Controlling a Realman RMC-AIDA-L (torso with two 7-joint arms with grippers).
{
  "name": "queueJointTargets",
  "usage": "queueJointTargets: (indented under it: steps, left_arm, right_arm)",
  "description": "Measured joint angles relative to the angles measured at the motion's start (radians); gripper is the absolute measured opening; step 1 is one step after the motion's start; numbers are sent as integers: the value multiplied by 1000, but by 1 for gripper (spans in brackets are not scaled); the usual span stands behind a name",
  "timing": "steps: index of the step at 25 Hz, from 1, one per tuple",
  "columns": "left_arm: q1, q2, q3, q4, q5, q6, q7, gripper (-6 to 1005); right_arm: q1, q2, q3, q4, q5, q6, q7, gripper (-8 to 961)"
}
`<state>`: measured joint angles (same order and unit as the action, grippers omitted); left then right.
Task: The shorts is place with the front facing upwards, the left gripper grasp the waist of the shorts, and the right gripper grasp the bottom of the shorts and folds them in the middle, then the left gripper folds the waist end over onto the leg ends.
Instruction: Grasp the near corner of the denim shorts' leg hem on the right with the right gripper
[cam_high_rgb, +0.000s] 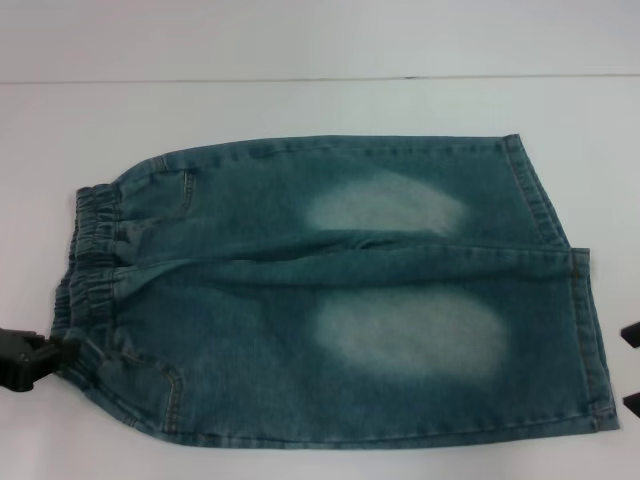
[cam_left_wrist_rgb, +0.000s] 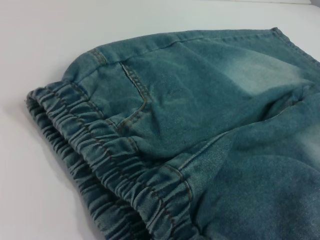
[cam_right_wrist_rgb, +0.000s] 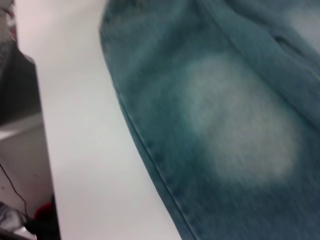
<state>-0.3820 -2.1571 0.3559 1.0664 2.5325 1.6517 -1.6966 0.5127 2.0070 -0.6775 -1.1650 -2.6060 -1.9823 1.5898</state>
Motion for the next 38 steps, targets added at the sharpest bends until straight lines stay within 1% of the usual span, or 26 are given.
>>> queueJointTargets:
  steps: [3,6,11,17,21,23,29,33,38]
  left_arm:
    - [0,0,0,1,0,0,0,57]
    - [-3,2,0,-3,0,-1,0,57]
    - [-9,2,3,-5,-2,-2,0,57]
    - [-16,2,4,-6,-2,-6,-1,56]
    - [-18,2,3,-6,-2,-10,-3,56]
    - [-18,2,2,-6,-2,-11,-3,56]
    - [-18,1,0,-6,-1,-16,-3,56]
    - [-18,-1,1,-7,4,-24,-3,56]
    - [-17,-1,2,-7,2,-25,-3,56]
  right_arm:
    - [10,1,-23,-15,-65,-1,27,914]
    - [13,7,-59,-18,-119,-3,37,914]
    - [12,16,-105,-13,-135,-2,56,914]
    - [11,35,-134,-10,-143,3,73,914]
    - [22,57,-142,-10,-200,15,77,915]
    - [28,64,-146,-10,-227,16,83,915]
    - [38,68,-148,-8,-247,17,87,915]
    - [38,76,-159,-6,-249,23,87,915]
    - [39,78,-161,-4,-247,23,87,915]
